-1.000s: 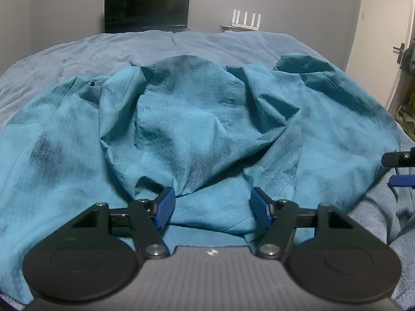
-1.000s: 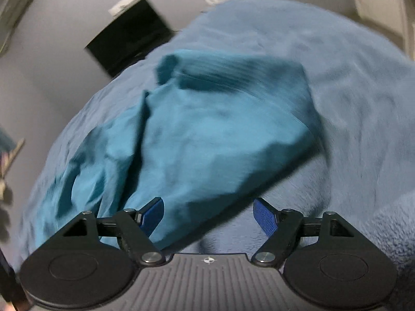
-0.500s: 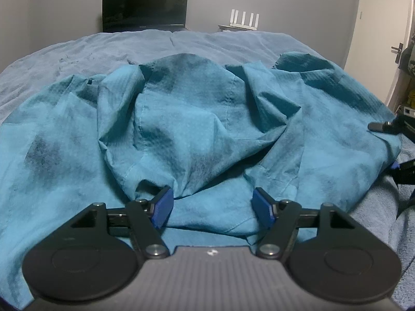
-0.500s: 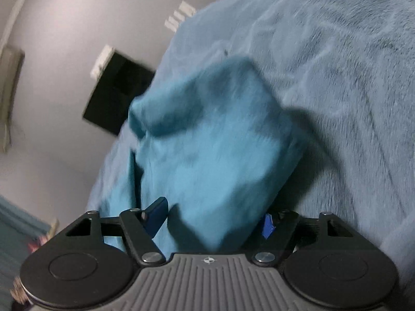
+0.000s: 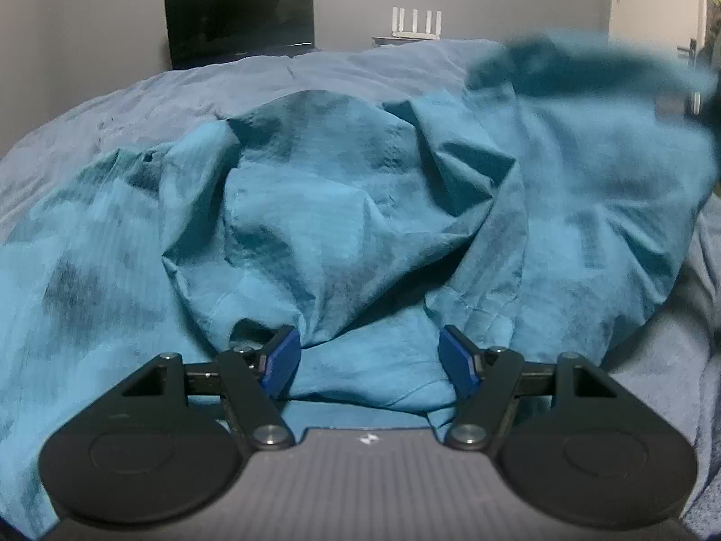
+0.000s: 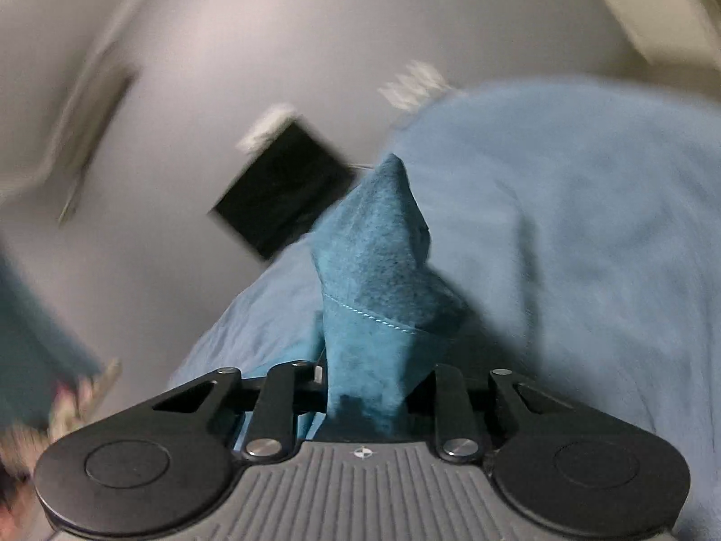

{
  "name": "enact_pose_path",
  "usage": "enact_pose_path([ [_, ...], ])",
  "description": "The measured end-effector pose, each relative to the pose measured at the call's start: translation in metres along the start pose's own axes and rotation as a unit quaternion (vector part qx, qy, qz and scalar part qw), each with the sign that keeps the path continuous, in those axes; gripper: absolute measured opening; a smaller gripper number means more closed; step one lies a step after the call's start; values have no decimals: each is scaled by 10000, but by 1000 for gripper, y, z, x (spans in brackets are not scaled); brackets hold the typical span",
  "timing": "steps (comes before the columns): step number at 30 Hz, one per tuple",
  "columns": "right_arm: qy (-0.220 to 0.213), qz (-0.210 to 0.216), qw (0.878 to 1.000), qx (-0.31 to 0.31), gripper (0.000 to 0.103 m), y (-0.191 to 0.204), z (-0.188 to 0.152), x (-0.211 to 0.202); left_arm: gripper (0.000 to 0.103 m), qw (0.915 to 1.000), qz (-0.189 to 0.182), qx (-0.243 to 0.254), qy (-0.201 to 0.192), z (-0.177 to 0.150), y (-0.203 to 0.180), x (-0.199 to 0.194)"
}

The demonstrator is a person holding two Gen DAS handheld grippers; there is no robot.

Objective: Fold large clothes

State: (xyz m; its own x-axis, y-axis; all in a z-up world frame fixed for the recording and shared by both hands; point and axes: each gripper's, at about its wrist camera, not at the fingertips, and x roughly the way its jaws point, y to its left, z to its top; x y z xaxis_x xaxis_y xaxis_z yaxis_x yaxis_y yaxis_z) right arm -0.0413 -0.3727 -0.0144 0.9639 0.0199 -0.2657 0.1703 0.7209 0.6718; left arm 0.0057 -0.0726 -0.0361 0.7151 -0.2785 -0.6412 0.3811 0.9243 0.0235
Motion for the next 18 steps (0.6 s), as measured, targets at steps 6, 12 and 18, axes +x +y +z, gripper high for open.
enact_pose_path([
  [6, 75, 687, 9774, -1996, 21, 121, -18, -10, 67, 9999, 19, 167, -11, -2, -4, 2],
  [12, 353, 1108, 9380, -3266, 21, 210, -64, 0, 67, 9964, -574, -618, 9, 9, 31, -12],
  [18, 521, 1181, 9059, -4032, 22, 266, -105, 11, 68, 9673, -579, -2365, -706, 39, 166, -100],
])
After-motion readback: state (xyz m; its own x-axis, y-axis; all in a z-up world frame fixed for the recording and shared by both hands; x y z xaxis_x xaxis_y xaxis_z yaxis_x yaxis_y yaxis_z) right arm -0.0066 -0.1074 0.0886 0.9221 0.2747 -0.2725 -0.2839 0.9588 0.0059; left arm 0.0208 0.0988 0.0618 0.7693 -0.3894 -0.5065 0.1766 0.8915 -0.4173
